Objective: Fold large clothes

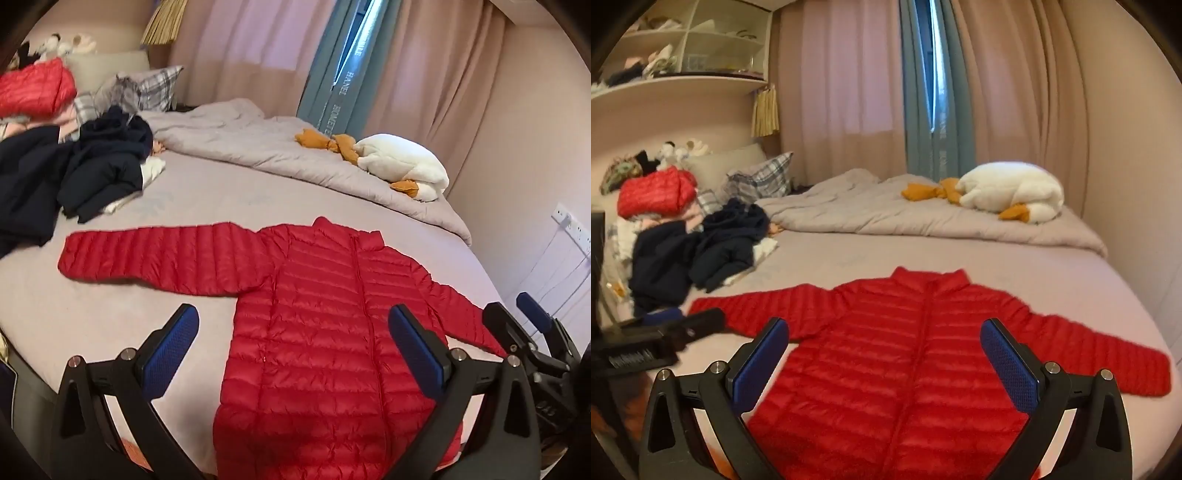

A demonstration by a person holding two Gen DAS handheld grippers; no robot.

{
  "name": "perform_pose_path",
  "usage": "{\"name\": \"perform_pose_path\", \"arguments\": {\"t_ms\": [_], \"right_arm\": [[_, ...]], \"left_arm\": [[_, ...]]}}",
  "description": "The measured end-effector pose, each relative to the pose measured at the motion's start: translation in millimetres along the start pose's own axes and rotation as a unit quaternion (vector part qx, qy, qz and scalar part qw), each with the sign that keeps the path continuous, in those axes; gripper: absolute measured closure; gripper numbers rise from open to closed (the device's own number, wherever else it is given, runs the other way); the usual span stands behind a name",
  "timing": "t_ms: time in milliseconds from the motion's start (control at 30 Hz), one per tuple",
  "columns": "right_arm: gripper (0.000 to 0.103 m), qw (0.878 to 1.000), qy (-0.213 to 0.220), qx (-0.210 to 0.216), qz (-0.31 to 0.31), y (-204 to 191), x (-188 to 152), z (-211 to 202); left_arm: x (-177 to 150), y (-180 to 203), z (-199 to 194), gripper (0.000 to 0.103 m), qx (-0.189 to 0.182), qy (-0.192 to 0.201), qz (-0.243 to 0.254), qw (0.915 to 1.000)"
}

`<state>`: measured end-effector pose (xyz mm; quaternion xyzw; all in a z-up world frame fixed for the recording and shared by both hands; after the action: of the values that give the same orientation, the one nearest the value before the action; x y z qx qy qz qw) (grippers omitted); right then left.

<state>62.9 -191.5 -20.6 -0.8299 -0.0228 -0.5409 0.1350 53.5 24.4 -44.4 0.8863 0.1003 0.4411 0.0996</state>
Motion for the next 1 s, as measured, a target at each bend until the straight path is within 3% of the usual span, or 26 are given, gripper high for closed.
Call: {"name": "perform_pose_path", "arguments": {"t_ms": [133, 300, 433, 1000], "right_arm": [[0.000, 0.999, -0.003, -0.031, -0.017, 18.2, 1.8, 0.1], [0.000, 0.998, -0.054, -0.006, 0.037, 38.4, -2.6, 12.2], [0.000, 0.997, -0.059, -0.004, 0.040, 30.4, -5.6, 11.3], [0.000, 0.997, -0.039, 0.024, 0.066, 20.4, 19.3, 7.4]], "left_arm": [[-4.7, -8.6, 2.4, 0.001, 0.007, -0.002, -0.015, 0.9999], [-3.0, -12.5, -3.8, 0.001, -0.014, 0.011, -0.011, 0.9998], [-0.3, -19.3, -10.5, 0.001, -0.014, 0.021, -0.015, 0.9996], [11.3, -33.4, -15.6, 0.001, -0.024, 0.012, -0.030, 0.9992]]}}
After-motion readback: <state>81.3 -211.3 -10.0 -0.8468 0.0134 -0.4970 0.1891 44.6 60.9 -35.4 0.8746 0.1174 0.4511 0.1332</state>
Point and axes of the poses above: each gripper's, at about its wrist camera, not at the fingertips, and z roughly the way its jaws point, y to its right, x to its top, the point moved 6 cm from there along z, roughly the way its jaws point, and after that the axes turned 1 degree about x, right-handed, at the moved point
